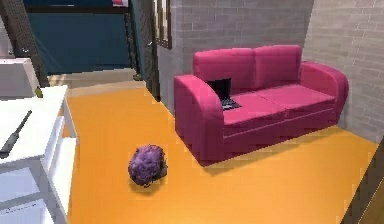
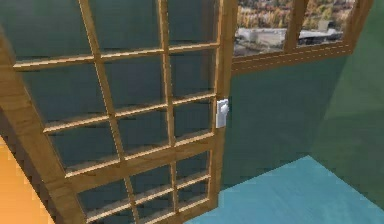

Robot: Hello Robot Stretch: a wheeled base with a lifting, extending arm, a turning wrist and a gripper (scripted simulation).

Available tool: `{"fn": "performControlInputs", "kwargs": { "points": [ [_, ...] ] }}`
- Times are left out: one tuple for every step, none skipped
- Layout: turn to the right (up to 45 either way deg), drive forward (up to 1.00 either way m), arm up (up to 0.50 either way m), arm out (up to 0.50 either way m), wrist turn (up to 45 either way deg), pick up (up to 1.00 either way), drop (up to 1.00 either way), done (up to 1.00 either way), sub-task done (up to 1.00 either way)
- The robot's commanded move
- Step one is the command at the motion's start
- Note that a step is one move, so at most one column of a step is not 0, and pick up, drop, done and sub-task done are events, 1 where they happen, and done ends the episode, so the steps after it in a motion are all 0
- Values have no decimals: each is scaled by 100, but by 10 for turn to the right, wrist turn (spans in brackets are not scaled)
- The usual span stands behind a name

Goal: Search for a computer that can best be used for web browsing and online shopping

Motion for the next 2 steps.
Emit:
{"fn": "performControlInputs", "kwargs": {
  "points": [
    [0,75,0,0,0,0,0,0,0],
    [450,0,0,0,0,0,0,0,0]
  ]
}}
